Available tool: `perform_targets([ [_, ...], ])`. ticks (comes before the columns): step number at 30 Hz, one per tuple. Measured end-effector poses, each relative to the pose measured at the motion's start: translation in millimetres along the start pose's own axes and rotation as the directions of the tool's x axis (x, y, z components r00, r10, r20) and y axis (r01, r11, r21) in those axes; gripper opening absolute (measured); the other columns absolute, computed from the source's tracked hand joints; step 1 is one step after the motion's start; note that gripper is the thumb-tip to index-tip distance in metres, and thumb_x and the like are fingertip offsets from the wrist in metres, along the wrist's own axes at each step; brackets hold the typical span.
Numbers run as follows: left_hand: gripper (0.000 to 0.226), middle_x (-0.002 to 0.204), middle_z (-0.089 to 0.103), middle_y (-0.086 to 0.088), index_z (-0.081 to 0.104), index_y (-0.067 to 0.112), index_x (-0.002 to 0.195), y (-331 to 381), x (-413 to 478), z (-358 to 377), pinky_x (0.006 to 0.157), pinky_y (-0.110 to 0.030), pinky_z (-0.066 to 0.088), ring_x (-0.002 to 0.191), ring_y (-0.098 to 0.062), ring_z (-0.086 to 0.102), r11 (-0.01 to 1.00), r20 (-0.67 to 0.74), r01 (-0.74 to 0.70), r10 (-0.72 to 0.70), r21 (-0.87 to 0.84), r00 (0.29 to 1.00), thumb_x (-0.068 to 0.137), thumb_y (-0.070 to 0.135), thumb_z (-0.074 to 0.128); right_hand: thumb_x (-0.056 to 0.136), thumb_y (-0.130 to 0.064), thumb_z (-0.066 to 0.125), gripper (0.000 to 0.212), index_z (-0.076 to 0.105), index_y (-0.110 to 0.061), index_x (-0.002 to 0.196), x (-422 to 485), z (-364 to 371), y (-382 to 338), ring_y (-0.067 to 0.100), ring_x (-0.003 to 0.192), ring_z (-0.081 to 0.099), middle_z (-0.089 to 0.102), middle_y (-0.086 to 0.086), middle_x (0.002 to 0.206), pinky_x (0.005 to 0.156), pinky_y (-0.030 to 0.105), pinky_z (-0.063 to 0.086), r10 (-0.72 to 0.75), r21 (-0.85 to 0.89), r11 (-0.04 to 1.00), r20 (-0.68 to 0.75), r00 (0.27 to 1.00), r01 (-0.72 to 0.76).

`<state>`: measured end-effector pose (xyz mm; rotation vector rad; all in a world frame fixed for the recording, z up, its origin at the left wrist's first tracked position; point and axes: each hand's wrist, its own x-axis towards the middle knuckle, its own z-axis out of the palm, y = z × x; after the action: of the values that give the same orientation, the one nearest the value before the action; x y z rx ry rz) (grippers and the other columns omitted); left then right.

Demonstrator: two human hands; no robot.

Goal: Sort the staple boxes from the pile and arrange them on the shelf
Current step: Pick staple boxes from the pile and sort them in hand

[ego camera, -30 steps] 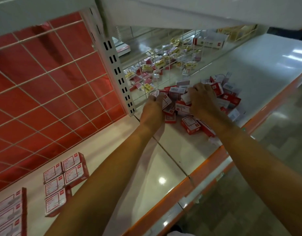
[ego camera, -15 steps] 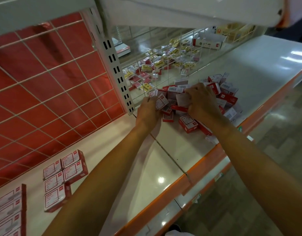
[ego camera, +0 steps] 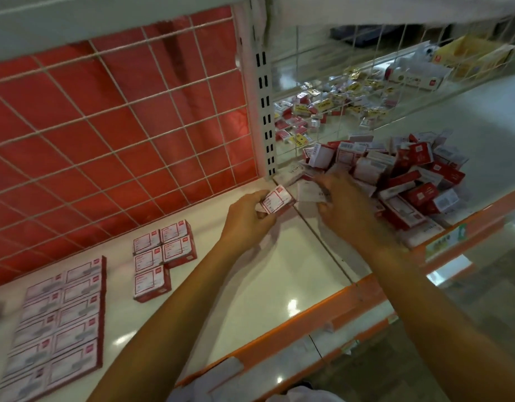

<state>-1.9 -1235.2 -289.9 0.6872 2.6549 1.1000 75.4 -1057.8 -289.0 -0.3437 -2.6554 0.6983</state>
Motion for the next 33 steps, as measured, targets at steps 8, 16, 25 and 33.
perform_targets([
  [8,0.052,0.135,0.055,-0.001,0.050,0.024,0.137,-37,-61,-56,0.081,-0.025,0.052,0.095,-0.008,0.060,0.998,-0.073,0.059,-0.057,0.017,0.996,0.088,0.023,0.066,0.077,-0.001,0.063,0.049,0.057,-0.011,0.124,-23,32,-62,0.030,0.103,0.054,0.052,0.013,0.118,0.086,0.036,0.046,-0.062,0.072,0.996,0.073,0.995,0.057],
  [16,0.056,0.124,0.063,-0.001,0.045,0.026,0.141,-73,-126,-111,0.060,-0.024,0.058,0.082,-0.013,0.065,0.972,-0.123,0.183,-0.201,-0.147,0.972,0.089,0.028,0.065,0.081,-0.008,0.067,0.048,0.055,-0.013,0.127,-58,55,-127,0.022,0.105,0.054,0.053,0.007,0.122,0.083,0.027,0.042,-0.104,0.107,0.990,0.073,0.992,0.096],
  [25,0.051,0.125,0.061,0.000,0.048,0.022,0.139,-116,-189,-157,0.079,-0.016,0.045,0.084,-0.005,0.057,0.984,-0.161,0.142,-0.124,0.107,0.979,0.090,0.028,0.063,0.079,-0.014,0.071,0.049,0.056,-0.014,0.126,-93,96,-181,0.023,0.106,0.052,0.058,0.005,0.119,0.086,0.025,0.036,-0.153,0.123,0.983,0.142,0.978,0.136],
  [33,0.049,0.128,0.059,0.005,0.048,0.028,0.137,-140,-195,-156,0.089,-0.024,0.038,0.106,-0.011,0.050,0.965,-0.116,0.109,-0.083,0.239,0.990,0.091,0.039,0.058,0.082,-0.018,0.068,0.047,0.055,-0.017,0.127,-100,109,-190,0.023,0.108,0.050,0.058,0.005,0.121,0.085,0.028,0.037,-0.099,0.077,0.993,0.163,0.982,0.088],
])
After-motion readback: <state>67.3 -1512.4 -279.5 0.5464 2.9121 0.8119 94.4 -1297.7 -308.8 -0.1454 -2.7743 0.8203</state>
